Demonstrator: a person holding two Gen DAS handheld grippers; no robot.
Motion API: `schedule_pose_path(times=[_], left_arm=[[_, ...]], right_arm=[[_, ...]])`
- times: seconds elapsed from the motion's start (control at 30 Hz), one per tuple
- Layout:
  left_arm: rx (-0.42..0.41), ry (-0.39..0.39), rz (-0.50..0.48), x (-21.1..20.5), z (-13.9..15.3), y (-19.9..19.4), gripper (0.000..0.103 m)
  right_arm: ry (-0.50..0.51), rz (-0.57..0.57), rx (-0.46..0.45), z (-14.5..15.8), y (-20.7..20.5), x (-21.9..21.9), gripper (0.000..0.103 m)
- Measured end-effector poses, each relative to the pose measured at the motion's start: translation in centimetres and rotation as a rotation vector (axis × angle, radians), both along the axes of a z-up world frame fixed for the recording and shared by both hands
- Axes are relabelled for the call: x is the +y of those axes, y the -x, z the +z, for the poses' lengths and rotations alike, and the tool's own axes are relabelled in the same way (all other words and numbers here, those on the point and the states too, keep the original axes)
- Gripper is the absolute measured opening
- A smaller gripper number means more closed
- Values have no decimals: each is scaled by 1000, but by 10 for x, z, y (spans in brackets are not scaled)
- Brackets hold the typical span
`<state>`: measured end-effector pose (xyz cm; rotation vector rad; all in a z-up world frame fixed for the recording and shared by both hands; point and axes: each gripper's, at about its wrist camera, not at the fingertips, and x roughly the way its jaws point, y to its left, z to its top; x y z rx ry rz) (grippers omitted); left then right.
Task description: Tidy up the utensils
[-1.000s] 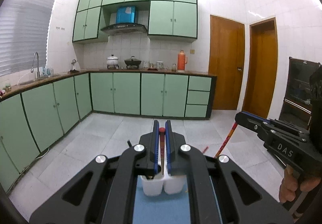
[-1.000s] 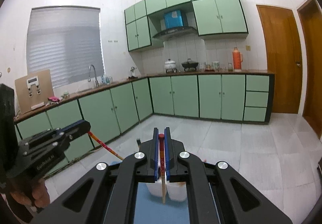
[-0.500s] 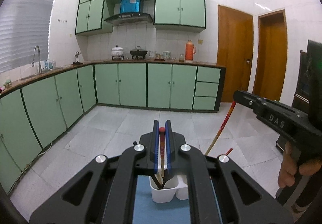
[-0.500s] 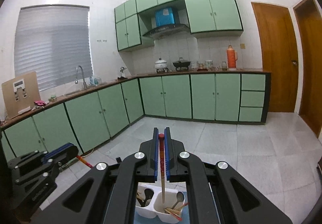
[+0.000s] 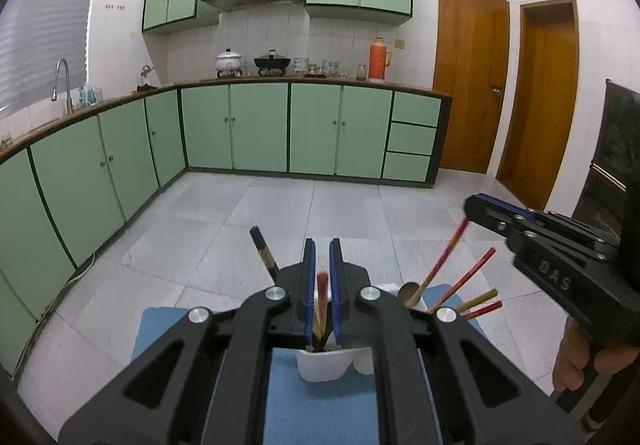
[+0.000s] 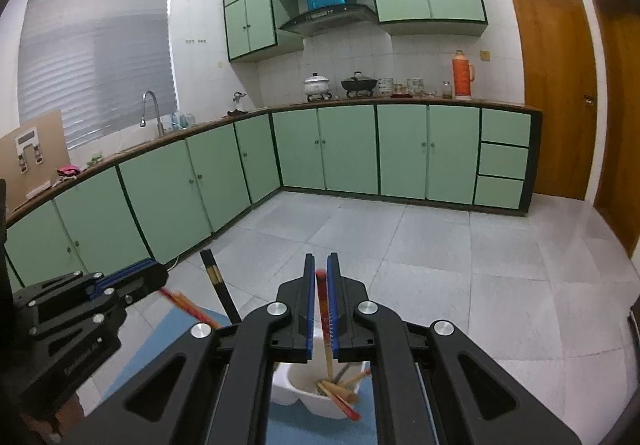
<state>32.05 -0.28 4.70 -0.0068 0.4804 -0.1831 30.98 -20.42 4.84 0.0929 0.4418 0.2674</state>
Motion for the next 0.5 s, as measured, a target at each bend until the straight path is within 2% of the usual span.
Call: schedule_pose_path(times=[0.1, 0.17, 0.33, 0.43, 0.5], left_arm=[[-7, 3, 12, 5, 0, 6, 32], [-21, 0, 19, 8, 3, 13, 40], [-61, 13, 62, 20, 9, 38, 72], [-87, -2, 83, 23, 11, 60, 85], [-96, -11, 98, 25, 12, 73, 89]], right_arm=[[-8, -14, -1, 0, 6, -7, 23], [-7, -28, -10, 2, 16, -13, 28], [-22, -75, -41, 7, 48, -30, 49], [-15, -98, -57, 5, 74, -38, 59], [-26, -105, -59, 2, 93, -43, 66]])
